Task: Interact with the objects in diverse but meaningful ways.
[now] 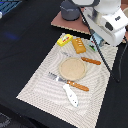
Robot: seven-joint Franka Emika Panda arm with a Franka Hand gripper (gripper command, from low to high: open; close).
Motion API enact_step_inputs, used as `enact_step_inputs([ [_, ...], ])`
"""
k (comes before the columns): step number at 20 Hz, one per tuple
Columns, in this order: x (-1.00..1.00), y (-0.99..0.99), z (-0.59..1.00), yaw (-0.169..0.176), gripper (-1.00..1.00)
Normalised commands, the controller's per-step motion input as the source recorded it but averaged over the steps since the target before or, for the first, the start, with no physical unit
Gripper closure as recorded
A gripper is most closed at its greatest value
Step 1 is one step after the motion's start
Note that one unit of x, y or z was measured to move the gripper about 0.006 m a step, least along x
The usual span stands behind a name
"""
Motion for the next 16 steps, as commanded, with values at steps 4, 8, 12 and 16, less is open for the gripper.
enact_step_inputs([
  [4,0.11,0.21,0.06,0.000,-1.00],
  [8,0.01,0.13,0.19,0.002,-1.00],
  [12,0.00,0.05,0.42,0.001,-1.00],
  [16,-0.21,0.03,0.97,0.000,-1.00],
])
